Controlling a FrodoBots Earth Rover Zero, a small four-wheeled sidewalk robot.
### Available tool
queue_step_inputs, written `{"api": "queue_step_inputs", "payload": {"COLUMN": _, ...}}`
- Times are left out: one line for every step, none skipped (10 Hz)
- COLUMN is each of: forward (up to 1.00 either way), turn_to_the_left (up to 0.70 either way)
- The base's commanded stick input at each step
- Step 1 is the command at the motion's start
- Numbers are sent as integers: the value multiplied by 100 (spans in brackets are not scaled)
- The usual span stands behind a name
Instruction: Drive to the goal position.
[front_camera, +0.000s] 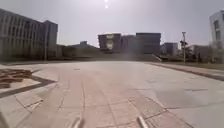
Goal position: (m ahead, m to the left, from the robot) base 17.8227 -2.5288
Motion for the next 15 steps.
{"api": "queue_step_inputs", "payload": {"forward": 70, "turn_to_the_left": 1}}
{"api": "queue_step_inputs", "payload": {"forward": 70, "turn_to_the_left": 1}}
{"api": "queue_step_inputs", "payload": {"forward": 70, "turn_to_the_left": 1}}
{"api": "queue_step_inputs", "payload": {"forward": 70, "turn_to_the_left": 1}}
{"api": "queue_step_inputs", "payload": {"forward": 70, "turn_to_the_left": 1}}
{"api": "queue_step_inputs", "payload": {"forward": 70, "turn_to_the_left": 1}}
{"api": "queue_step_inputs", "payload": {"forward": 70, "turn_to_the_left": 1}}
{"api": "queue_step_inputs", "payload": {"forward": 70, "turn_to_the_left": 1}}
{"api": "queue_step_inputs", "payload": {"forward": 70, "turn_to_the_left": 1}}
{"api": "queue_step_inputs", "payload": {"forward": 70, "turn_to_the_left": 1}}
{"api": "queue_step_inputs", "payload": {"forward": 70, "turn_to_the_left": 1}}
{"api": "queue_step_inputs", "payload": {"forward": 70, "turn_to_the_left": 1}}
{"api": "queue_step_inputs", "payload": {"forward": 70, "turn_to_the_left": 1}}
{"api": "queue_step_inputs", "payload": {"forward": 70, "turn_to_the_left": 1}}
{"api": "queue_step_inputs", "payload": {"forward": 70, "turn_to_the_left": 1}}
